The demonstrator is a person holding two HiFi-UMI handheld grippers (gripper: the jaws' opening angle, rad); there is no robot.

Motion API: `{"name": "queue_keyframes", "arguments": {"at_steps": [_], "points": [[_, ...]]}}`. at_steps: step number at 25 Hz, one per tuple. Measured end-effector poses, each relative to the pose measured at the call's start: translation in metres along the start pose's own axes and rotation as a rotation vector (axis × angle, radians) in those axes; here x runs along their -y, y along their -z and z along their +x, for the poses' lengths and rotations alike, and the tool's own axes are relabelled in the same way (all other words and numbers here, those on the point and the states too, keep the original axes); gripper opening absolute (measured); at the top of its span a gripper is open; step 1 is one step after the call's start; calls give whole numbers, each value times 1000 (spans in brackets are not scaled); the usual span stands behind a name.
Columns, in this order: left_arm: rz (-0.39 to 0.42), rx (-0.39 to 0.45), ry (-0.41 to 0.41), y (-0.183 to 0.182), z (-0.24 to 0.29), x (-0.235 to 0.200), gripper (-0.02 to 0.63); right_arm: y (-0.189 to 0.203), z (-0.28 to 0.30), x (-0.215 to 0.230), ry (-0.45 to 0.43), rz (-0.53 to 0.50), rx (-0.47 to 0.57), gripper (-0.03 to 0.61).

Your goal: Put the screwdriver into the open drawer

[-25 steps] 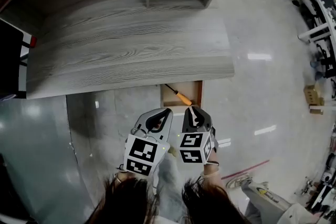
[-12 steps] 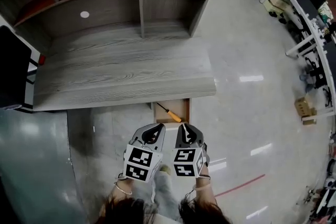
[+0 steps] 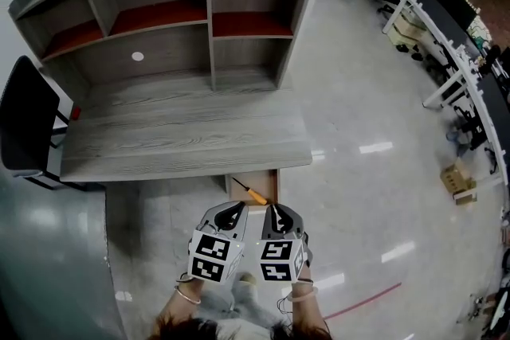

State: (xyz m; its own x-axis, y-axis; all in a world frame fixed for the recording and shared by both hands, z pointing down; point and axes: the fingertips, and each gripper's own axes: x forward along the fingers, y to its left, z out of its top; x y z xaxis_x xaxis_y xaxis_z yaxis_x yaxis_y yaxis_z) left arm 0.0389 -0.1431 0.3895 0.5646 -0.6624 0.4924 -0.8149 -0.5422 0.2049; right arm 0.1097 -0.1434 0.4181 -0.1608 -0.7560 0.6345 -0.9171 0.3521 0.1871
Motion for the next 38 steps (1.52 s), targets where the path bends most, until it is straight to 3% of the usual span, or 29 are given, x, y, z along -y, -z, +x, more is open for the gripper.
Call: {"name": "queue_keyframes", "arguments": {"at_steps": [7, 17, 31, 38], "points": [[16, 69, -6, -15, -33, 35, 20, -13, -53, 0, 5, -4, 103, 38], [67, 178, -84, -23, -102, 83, 20, -9, -140, -4, -5, -7, 244, 38], [158, 223, -79, -21, -163, 119, 20, -21, -219, -22, 6, 37, 400, 38], [176, 230, -42, -11, -200, 118, 20, -27, -243, -50, 43, 28, 418, 38]]}}
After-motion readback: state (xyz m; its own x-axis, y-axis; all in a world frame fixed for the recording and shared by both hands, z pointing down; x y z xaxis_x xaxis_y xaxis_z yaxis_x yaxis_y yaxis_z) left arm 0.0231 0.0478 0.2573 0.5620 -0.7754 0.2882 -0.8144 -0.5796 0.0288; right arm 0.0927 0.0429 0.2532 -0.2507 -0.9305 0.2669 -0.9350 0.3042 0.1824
